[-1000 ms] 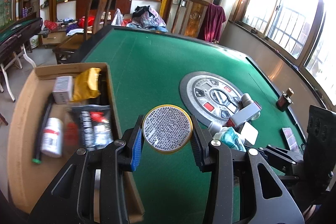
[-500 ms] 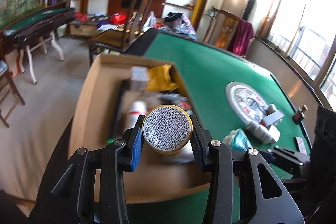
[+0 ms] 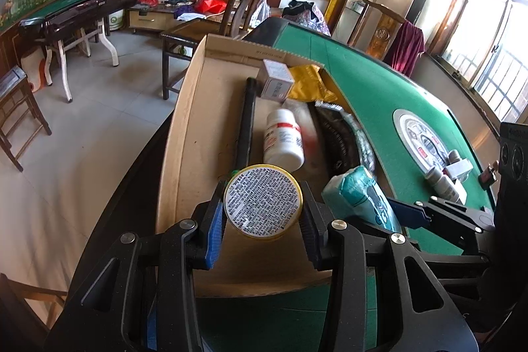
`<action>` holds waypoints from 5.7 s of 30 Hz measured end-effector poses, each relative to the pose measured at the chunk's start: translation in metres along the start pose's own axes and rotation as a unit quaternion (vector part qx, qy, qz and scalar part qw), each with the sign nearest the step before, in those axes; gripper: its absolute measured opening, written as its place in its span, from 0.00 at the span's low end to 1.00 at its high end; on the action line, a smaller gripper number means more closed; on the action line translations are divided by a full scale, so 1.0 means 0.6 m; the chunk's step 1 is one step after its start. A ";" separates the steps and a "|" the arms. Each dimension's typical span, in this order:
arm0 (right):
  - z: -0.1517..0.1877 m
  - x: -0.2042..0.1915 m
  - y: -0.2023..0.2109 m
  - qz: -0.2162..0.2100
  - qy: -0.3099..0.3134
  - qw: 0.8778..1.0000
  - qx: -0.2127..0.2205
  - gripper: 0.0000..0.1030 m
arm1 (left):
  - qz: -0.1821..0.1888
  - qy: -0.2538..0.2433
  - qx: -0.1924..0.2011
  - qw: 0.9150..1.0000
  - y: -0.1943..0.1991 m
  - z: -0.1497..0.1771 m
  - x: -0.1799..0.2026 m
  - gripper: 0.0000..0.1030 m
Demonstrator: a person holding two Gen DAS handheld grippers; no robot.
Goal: Organize objects
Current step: 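Lift the tin and teal packet with both tools and carry them over the tray, then lower the tin and teal packet into the tray and open both tools, then move both tools back toward the remaining items on the table, then grasp the white plastic bottle with the left tool while the right tool grasps the white square charger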
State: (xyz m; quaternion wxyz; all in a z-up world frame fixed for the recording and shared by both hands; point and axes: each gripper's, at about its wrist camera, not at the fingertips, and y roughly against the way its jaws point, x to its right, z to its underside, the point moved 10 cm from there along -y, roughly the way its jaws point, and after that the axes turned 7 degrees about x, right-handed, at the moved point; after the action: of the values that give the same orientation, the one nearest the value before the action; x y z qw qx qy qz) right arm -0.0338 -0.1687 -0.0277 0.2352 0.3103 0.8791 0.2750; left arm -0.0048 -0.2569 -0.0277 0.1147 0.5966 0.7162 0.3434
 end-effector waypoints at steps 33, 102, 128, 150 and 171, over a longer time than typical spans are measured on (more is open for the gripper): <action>-0.012 -0.022 -0.013 -0.022 0.019 0.999 0.023 0.48 | 0.001 0.019 -0.015 1.000 -0.001 0.002 -0.022 0.44; 0.079 0.490 0.282 0.083 -0.304 0.944 0.095 0.52 | 0.169 -0.373 -0.142 0.901 -0.154 0.154 0.536 0.53; 0.103 0.502 0.268 0.136 -0.277 0.950 0.056 0.55 | 0.175 -0.066 -0.255 0.949 -0.190 0.096 0.531 0.54; 0.096 0.512 0.291 0.130 -0.304 0.940 0.079 0.55 | 0.111 -0.014 -0.249 0.962 -0.235 0.064 0.520 0.41; 0.124 0.477 0.220 0.200 -0.137 0.970 -0.010 0.59 | 0.104 -0.239 -0.129 0.957 -0.185 0.103 0.477 0.33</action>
State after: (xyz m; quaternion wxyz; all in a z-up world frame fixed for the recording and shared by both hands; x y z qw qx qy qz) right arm -0.1345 0.1361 -0.0688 0.2967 0.5125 0.7556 0.2800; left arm -0.1303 0.0262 -0.0726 0.3218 0.7130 0.5513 0.2901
